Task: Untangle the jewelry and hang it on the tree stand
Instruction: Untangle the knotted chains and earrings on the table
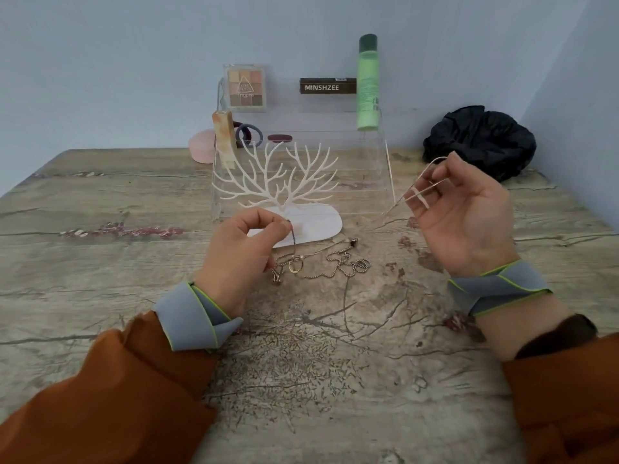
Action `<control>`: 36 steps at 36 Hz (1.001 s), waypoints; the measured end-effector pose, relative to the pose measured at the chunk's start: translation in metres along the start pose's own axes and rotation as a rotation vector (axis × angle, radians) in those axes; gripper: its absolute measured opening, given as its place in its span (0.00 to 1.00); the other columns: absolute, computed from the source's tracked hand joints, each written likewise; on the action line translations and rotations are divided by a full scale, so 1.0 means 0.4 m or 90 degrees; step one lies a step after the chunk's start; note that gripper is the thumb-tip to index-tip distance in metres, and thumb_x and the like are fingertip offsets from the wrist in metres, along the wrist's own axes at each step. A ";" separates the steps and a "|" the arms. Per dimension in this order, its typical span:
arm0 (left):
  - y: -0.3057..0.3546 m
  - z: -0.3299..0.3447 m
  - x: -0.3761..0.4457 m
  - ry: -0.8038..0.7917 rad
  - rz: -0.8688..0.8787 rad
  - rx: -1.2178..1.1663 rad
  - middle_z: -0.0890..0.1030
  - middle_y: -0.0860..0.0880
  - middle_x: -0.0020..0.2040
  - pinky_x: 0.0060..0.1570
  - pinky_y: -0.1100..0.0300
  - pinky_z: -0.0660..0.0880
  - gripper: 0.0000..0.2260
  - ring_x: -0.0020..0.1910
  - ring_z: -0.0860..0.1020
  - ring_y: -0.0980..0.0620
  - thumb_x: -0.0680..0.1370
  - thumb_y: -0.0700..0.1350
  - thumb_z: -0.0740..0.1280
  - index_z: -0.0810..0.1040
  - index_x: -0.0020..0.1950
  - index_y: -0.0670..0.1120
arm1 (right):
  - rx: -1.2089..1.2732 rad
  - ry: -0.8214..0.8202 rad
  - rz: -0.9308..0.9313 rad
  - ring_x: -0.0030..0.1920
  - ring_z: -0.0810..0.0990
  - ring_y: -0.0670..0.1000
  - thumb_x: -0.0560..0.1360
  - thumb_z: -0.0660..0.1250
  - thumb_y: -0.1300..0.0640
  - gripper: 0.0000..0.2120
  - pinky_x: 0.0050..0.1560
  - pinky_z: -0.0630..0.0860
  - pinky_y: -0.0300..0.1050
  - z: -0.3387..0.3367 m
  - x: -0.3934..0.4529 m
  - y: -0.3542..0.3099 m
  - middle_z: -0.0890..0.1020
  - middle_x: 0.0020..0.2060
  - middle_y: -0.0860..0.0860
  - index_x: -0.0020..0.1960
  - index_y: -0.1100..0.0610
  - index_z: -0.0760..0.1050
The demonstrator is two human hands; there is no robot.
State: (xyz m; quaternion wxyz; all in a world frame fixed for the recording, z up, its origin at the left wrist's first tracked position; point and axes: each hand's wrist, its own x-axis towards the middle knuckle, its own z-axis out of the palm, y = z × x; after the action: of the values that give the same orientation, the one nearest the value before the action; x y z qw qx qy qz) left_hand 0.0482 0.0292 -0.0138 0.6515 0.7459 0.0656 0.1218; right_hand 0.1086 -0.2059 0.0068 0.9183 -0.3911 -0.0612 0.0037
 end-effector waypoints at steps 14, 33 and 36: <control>-0.001 0.004 -0.007 -0.047 -0.039 0.088 0.85 0.50 0.40 0.20 0.65 0.66 0.06 0.16 0.69 0.49 0.79 0.45 0.60 0.69 0.45 0.43 | -0.089 -0.035 -0.037 0.22 0.63 0.48 0.80 0.54 0.59 0.11 0.27 0.65 0.39 0.011 -0.006 -0.011 0.66 0.20 0.50 0.52 0.58 0.75; -0.024 -0.009 -0.015 -0.016 0.171 0.628 0.77 0.55 0.40 0.38 0.58 0.70 0.10 0.42 0.75 0.50 0.74 0.55 0.64 0.76 0.34 0.53 | -0.229 -0.128 -0.022 0.19 0.54 0.47 0.80 0.55 0.61 0.13 0.23 0.48 0.40 0.032 -0.027 -0.007 0.65 0.20 0.51 0.57 0.58 0.76; -0.022 -0.010 -0.019 -0.010 0.201 0.656 0.79 0.54 0.45 0.43 0.59 0.68 0.11 0.48 0.75 0.49 0.74 0.55 0.64 0.80 0.36 0.52 | -0.255 -0.141 -0.014 0.19 0.54 0.47 0.79 0.56 0.61 0.13 0.23 0.48 0.42 0.035 -0.030 -0.002 0.66 0.21 0.52 0.58 0.58 0.77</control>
State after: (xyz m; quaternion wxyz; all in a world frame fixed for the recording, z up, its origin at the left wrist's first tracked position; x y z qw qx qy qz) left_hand 0.0405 0.0321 -0.0226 0.1753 0.9706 -0.0010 0.1650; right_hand 0.0949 -0.1971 0.0157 0.8101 -0.5618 -0.1659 0.0242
